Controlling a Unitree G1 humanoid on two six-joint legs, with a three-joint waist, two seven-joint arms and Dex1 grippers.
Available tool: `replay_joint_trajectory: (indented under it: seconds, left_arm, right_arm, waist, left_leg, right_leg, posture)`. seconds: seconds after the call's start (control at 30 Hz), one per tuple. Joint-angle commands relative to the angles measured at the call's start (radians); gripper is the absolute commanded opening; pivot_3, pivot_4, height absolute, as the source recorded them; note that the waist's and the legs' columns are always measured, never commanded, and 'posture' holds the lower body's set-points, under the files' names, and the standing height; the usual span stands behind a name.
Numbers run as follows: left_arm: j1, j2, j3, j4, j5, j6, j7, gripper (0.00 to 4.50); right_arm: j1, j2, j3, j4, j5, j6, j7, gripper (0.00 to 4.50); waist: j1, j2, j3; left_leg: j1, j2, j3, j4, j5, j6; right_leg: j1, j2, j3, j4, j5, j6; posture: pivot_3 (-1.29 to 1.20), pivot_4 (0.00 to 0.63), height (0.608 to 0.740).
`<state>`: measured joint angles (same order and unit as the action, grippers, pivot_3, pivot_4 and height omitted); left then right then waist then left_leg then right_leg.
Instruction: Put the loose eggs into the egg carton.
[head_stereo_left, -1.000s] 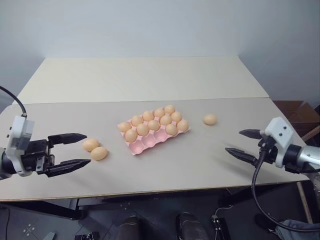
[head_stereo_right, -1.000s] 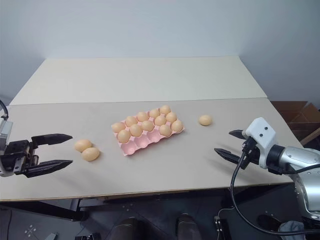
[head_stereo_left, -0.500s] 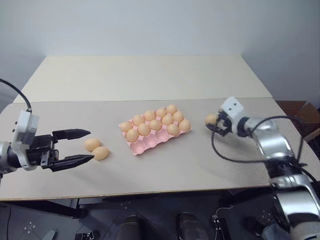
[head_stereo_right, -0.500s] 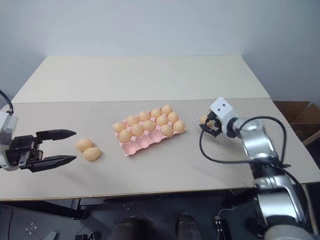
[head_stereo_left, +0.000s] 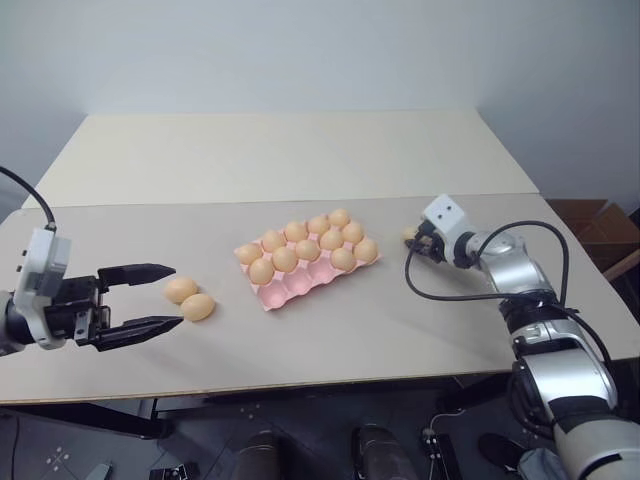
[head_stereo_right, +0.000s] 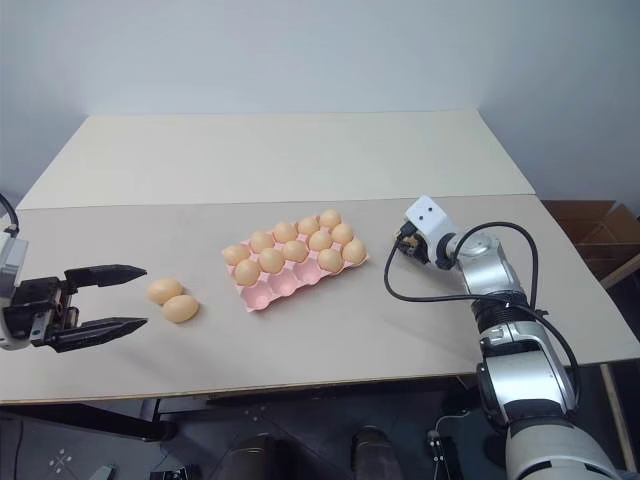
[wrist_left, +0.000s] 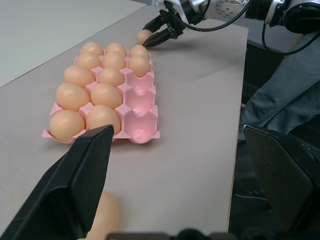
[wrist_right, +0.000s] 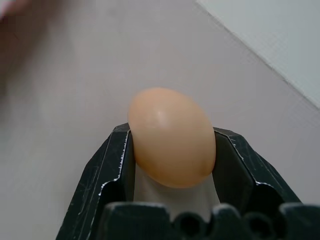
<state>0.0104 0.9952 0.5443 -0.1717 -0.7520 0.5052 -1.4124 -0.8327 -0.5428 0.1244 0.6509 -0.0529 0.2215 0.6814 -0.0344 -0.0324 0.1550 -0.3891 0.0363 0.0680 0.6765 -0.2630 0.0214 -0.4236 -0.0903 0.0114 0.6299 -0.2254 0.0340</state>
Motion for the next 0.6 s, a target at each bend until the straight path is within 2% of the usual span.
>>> replay_joint_trajectory:
  seconds: [0.03,0.13,0.23,0.4,0.6]
  left_arm:
    - [0.030,0.023,0.072,-0.018,-0.020,0.010,-0.005,4.50]
    - [0.063,0.026,0.103,-0.016,-0.013,0.013,-0.005,4.50]
    - [0.074,0.028,0.118,-0.014,-0.016,0.017,0.001,4.50]
    - [0.069,0.021,0.118,-0.021,-0.022,0.024,0.010,4.50]
    - [0.067,0.017,0.116,-0.030,-0.030,0.028,0.016,4.50]
  right_arm:
    - [0.080,-0.037,-0.069,-0.448,0.110,0.195,0.056,2.10]
    - [0.152,-0.030,-0.053,-0.756,0.179,0.376,0.079,2.10]
    - [0.165,0.026,0.010,-0.907,0.200,0.481,0.054,2.10]
    - [0.150,0.142,0.136,-0.914,0.159,0.521,-0.018,2.10]
    - [0.155,0.204,0.240,-0.821,0.112,0.505,-0.041,2.10]
  waist:
    - [0.001,0.000,0.000]
    - [-0.003,0.000,0.000]
    - [-0.006,0.000,0.000]
    - [-0.005,0.000,0.000]
    - [-0.002,0.000,0.000]
  left_leg:
    - [-0.001,0.000,-0.002,0.000,0.000,0.000]
    - [0.000,0.001,-0.004,-0.001,-0.001,0.001]
    - [0.001,0.002,-0.004,-0.001,-0.001,0.000]
    - [0.003,0.003,-0.003,0.000,0.001,-0.001]
    - [0.000,0.000,-0.003,0.000,0.001,-0.001]
  right_leg:
    - [0.000,0.000,0.000,0.000,0.000,0.000]
    - [-0.001,0.000,-0.001,0.000,0.000,0.000]
    - [0.000,0.000,-0.001,0.001,0.000,0.000]
    - [0.001,0.002,-0.001,0.001,0.001,-0.002]
    - [-0.001,0.000,-0.001,0.000,0.001,-0.002]
  posture:
    - [0.00,0.150,0.740]
    - [0.00,0.150,0.740]
    - [0.00,0.150,0.740]
    - [0.00,0.150,0.740]
    - [0.00,0.150,0.740]
